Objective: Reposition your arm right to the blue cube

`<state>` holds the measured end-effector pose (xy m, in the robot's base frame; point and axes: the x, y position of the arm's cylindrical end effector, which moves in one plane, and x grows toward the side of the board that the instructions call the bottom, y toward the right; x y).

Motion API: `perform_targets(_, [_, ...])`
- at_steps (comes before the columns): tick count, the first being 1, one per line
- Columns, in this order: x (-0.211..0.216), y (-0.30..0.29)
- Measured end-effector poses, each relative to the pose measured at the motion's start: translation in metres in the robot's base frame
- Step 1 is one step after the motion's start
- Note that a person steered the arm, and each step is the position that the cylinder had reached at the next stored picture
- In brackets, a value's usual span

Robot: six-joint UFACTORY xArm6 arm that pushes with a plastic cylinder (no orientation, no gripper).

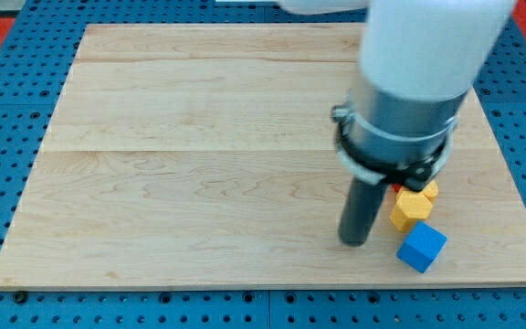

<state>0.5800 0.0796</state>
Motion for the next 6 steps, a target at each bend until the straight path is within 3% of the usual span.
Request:
perform_targets(1, [0.038, -0.001])
perform_targets(3, [0.039, 0.103])
perform_targets(4, [0.031, 0.117])
perform_targets(5, [-0.022, 0.154])
perform_targets(6, [-0.037, 0.155])
